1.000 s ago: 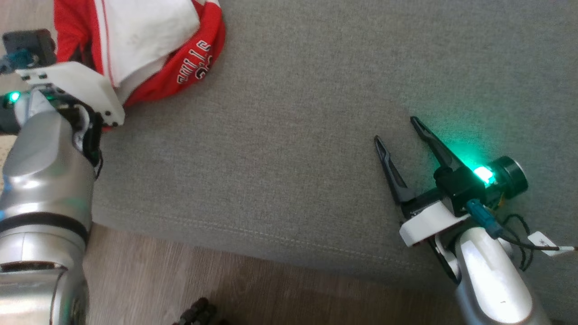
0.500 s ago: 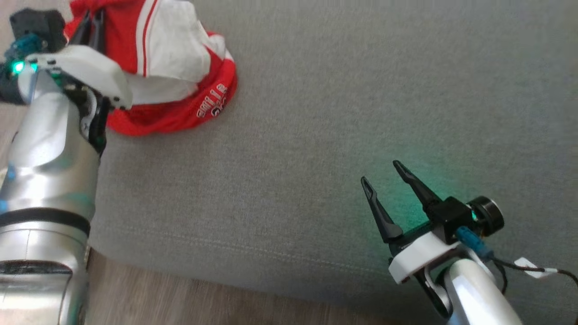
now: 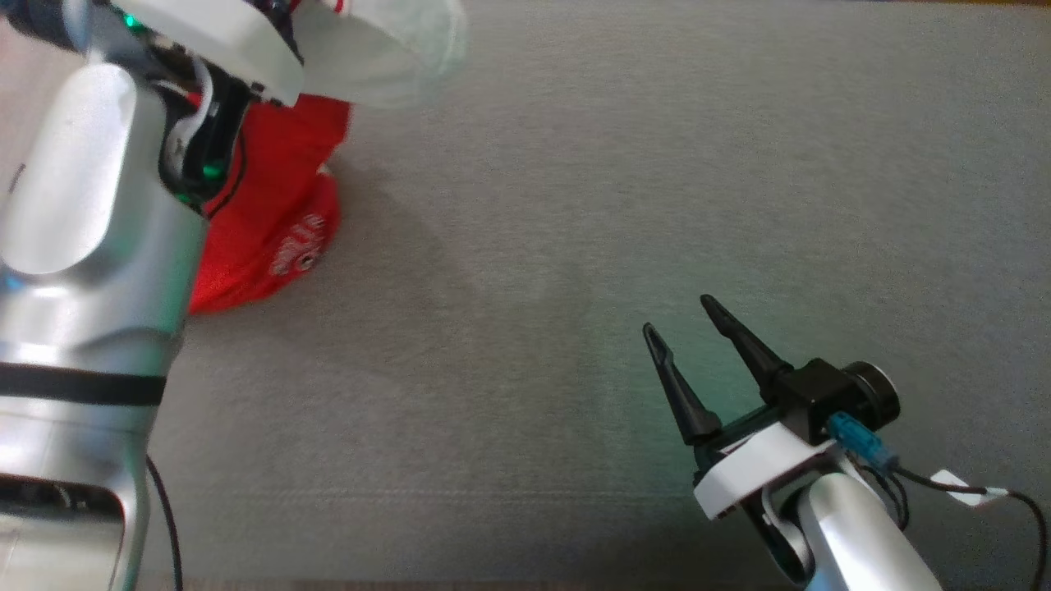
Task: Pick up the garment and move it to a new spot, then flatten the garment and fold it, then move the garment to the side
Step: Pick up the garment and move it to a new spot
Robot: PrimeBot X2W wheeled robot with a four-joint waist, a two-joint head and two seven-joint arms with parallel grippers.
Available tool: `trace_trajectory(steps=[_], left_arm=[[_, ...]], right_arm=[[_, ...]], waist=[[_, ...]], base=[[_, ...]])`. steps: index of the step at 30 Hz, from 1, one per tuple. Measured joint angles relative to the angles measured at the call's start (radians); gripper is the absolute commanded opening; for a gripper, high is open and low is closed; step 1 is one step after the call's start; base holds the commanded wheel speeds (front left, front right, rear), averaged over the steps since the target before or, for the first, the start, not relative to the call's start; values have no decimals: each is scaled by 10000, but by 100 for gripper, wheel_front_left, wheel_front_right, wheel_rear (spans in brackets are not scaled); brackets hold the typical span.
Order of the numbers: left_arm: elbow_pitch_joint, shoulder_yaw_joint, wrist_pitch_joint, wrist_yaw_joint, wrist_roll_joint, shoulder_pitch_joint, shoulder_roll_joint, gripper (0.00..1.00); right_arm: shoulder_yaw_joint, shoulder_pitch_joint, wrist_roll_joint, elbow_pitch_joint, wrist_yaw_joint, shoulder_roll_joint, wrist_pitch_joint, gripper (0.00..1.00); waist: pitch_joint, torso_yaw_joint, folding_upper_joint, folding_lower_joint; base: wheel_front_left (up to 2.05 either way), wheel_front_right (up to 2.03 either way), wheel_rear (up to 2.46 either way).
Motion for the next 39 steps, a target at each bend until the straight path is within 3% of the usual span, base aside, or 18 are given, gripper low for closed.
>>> trace_trajectory(steps=[8,14,20,27,28,29,34,39], left_arm=[[-2265,-370,955,6,-562,13,71,0],[-2704,-1072,1344,29,-324,21,-207,0],[-1645,-2027,1294,111,278,36,-742,0],[522,-2614,336,219,1047,-26,-1076,0],[738,-2671,176,236,1057,-37,-1172,24],[932,-2821,58,234,1112,-79,-1250,100],[1258,-3239,-729,186,1258,-334,-1576,100],[437,-3185,-1177,428,1168,-274,-1743,100]], right_arm=[[276,-204,274,-213,0,0,0,100],[606,-615,621,-454,0,0,0,100],[986,-980,963,-834,0,0,0,100],[1149,-1708,1386,-1315,0,0,0,100],[1151,-1706,1396,-1358,0,4,0,100],[1141,-1705,1396,-1367,0,2,0,100],[918,-1707,1352,-1275,0,8,0,100],[765,-1689,945,-1043,0,13,0,100]], waist=[[199,-1573,0,0],[644,-2842,0,0],[1574,-3857,0,0],[3088,-4662,0,1],[3285,-4745,0,1],[3466,-4816,0,1],[3880,-4826,0,2],[3549,-4384,0,2]], base=[[0,0,0],[0,0,0],[0,0,0],[0,0,0],[0,0,0],[0,0,0],[0,0,0],[0,0,0]])
